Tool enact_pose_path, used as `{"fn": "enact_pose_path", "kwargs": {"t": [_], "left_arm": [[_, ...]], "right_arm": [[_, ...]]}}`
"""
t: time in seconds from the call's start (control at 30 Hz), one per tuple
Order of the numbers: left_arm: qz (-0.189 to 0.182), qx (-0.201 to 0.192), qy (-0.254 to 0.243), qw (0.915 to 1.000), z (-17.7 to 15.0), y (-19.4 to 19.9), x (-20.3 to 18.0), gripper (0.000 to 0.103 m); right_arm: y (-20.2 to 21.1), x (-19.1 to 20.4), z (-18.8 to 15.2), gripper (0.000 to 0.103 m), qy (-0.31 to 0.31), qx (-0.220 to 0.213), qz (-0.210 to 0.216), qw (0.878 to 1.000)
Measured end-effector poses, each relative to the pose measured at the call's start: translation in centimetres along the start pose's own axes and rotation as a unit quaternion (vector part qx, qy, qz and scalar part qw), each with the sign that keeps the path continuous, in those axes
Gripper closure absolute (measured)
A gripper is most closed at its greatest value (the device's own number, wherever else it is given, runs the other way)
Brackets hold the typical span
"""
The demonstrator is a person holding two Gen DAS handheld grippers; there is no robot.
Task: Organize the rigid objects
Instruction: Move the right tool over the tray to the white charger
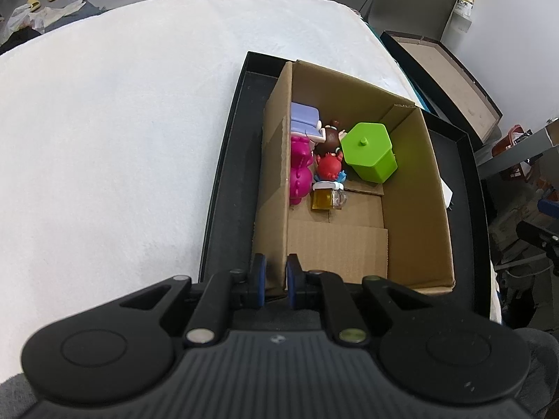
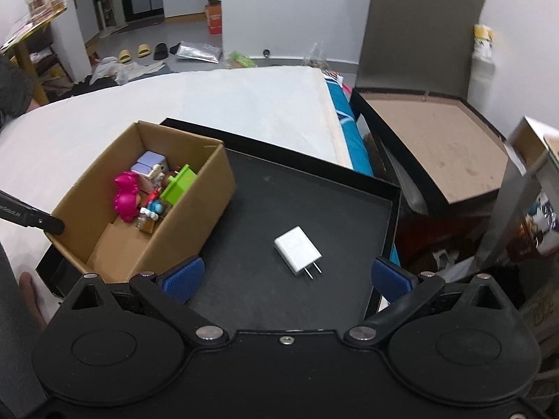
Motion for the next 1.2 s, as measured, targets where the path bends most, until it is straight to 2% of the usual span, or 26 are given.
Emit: {"fn": "enact_pose_path", "kwargs": {"t": [0.3, 0.83, 0.97, 1.2], "left_arm": [[-0.003, 0.001, 0.001, 1.0, 0.0, 0.0, 0.0, 0.092], [-0.005, 0.011, 0.006, 0.9999, 0.4, -0.7, 0.1, 0.091], [-0.004, 0.014, 0.006, 0.9999, 0.6, -1.0, 0.2, 0.091], [-0.003, 0.018, 0.008, 0.9998, 0.8, -1.3, 0.2, 0.09]], "right_arm": [[-1.7, -0.7, -0.6, 0.0, -0.008, 0.028, 0.005, 1.0], [-5.4, -1.7, -0.3, 0.001, 0.017, 0.042, 0.008, 0.999], [-7.0, -2.0, 0.0, 0.008, 0.022, 0.05, 0.005, 0.998], [-9.3, -2.0, 0.6, 0.015, 0.05, 0.061, 0.003, 0.997]]}}
Point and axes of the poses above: each gripper's, at about its wrist camera, not at the fingertips, and y roughly against the way its jaws point, x to its left, z to its top, the point moved 4 cm from there along -y, roughly the way its jaws point
